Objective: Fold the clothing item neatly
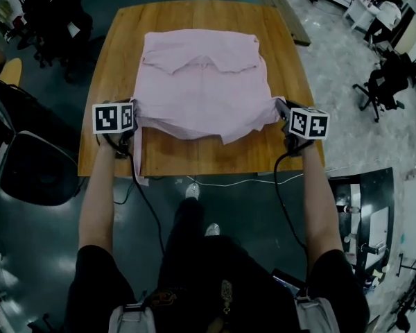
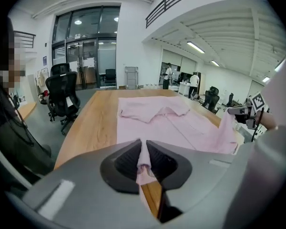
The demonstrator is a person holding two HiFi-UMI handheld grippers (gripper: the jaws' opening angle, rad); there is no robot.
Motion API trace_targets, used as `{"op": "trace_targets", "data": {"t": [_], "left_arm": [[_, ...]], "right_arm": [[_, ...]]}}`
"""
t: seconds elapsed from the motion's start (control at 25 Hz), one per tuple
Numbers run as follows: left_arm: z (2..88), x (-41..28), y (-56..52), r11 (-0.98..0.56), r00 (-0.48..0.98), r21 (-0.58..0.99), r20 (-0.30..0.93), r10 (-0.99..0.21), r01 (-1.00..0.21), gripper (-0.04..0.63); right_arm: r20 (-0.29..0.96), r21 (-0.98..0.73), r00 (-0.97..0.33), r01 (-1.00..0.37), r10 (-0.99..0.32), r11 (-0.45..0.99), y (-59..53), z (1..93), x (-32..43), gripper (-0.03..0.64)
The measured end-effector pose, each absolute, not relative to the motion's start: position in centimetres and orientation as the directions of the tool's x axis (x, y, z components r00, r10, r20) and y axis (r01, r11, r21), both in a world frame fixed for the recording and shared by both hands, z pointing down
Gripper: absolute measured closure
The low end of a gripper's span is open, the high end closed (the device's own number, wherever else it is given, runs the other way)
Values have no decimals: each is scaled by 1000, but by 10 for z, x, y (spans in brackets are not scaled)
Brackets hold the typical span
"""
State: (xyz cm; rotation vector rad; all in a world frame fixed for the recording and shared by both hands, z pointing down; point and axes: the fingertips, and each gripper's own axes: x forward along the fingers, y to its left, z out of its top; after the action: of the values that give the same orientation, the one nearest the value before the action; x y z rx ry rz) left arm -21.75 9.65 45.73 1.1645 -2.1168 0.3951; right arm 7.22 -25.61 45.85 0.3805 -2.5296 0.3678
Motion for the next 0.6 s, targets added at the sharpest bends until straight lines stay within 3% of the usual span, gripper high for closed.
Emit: {"op": "trace_targets", "data": {"t": [0.32, 0.6], "left_arm": [[509, -327, 34, 539, -298, 47, 791, -534, -841, 557], [561, -372, 3, 520, -246, 44, 844, -476, -853, 557]], "right_arm": [[653, -179, -719, -453, -238, 873, -333, 501, -9, 580], [724, -149, -636, -521, -266, 840, -372, 544, -36, 577]]}}
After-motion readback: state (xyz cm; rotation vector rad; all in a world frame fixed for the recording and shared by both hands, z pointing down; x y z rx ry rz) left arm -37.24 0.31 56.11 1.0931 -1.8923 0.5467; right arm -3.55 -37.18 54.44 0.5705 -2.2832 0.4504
